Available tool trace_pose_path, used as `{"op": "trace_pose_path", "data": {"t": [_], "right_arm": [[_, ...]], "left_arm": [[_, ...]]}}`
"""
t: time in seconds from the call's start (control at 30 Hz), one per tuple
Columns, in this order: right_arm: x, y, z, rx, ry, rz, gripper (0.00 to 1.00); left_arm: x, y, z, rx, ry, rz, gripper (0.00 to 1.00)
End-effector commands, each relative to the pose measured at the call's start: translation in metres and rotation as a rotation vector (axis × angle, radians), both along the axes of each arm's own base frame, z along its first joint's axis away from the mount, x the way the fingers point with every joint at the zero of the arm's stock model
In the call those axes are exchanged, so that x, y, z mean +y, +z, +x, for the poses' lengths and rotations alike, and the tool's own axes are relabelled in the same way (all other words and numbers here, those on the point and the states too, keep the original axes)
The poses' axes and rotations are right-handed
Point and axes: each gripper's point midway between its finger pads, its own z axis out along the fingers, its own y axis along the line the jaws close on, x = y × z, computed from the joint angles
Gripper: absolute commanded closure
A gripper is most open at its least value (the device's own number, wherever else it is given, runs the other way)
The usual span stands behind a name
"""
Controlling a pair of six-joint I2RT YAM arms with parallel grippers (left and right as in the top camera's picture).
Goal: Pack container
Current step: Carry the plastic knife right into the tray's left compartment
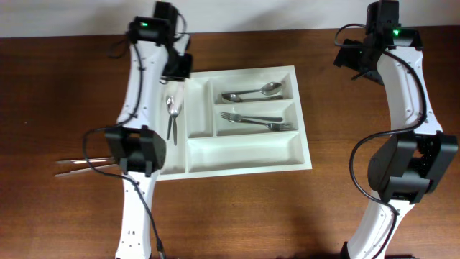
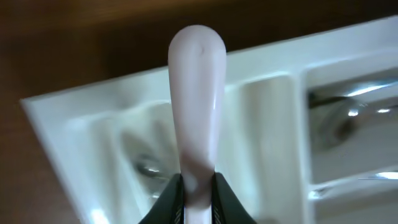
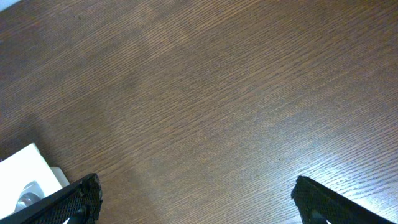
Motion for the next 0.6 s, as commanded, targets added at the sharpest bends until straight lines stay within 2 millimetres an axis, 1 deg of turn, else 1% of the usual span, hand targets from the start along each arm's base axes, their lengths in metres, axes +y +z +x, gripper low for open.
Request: {"op": "trace_pose_path", "data": {"t": [0.0,0.13,0.23,0.3,0.57], "right_arm": [[0.000,-0.005,0.000,0.009,-0.012,-0.002,0.01],[0.000,-0.005,0.000,0.009,-0.012,-0.002,0.01],[0.000,-0.005,0.000,0.009,-0.012,-0.002,0.01],[0.000,-0.005,0.000,0.009,-0.012,-0.002,0.01],[0.000,-0.005,0.000,0.009,-0.012,-0.002,0.01]], "left_arm": [[-0.014,0.007,-0.004,0.001,0.119,-0.009,0.98],[-0.027,0.005,-0.019,0.050,0.141,0.010,0.98],[-0.026,0.003,-0.029,0.073,0.151,0.061,0.98],[-0.024,0.003,-0.030,0.068,0.170,0.093,0.98],[-0.025,0.000,-0.033,0.086,0.219,0.093,0.98]]}}
